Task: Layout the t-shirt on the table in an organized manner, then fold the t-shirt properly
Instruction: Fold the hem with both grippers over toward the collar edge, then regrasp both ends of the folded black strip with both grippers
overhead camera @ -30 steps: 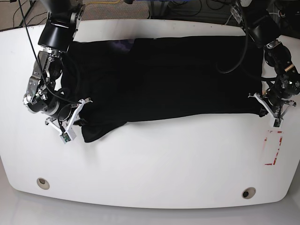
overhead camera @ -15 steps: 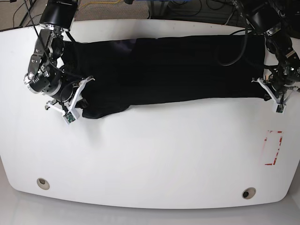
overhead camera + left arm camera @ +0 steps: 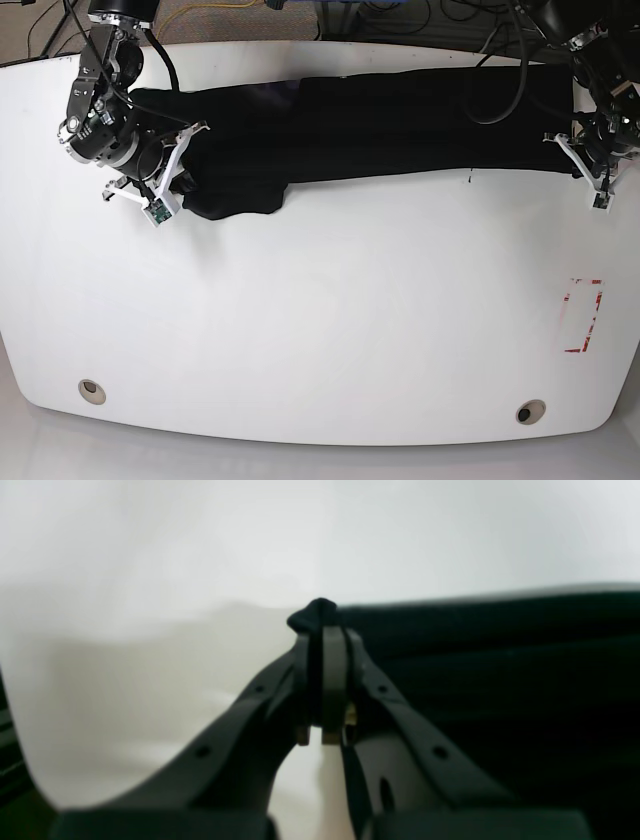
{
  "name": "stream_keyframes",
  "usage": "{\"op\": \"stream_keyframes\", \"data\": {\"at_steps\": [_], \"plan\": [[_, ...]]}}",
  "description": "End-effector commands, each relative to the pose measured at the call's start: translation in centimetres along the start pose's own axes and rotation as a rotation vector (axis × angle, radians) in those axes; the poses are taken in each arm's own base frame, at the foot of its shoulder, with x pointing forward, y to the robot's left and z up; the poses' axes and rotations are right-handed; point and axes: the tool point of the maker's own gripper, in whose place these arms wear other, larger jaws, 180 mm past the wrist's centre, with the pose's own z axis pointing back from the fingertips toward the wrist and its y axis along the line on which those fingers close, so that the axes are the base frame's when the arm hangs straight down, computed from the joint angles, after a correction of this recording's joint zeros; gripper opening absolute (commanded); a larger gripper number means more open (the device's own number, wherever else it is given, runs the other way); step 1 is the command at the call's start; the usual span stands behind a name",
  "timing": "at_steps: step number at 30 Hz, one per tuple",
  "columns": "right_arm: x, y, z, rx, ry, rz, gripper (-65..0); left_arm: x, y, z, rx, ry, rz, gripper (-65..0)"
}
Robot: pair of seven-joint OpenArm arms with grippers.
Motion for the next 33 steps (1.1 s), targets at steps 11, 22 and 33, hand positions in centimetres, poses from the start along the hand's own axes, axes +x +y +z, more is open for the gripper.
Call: {"op": "stream_keyframes", "data": {"at_steps": [11, 22, 33], "plan": [[-2.8, 1.2, 0.8, 0.009, 0.055, -0.001, -64.7, -1.5, 1.0, 2.5, 0.073, 0.019, -0.080, -65.0], [-5.0, 2.7, 1.0, 0.034, 0.096, -0.039, -25.4, -4.4, 0.0, 2.5, 0.041, 0.099, -0.143, -35.7], [-2.9, 2.0, 3.2, 0.066, -0.102, -0.220, -20.6, -2.3, 0.1, 4.3, 0.083, 0.034, -0.191, -21.1]]}}
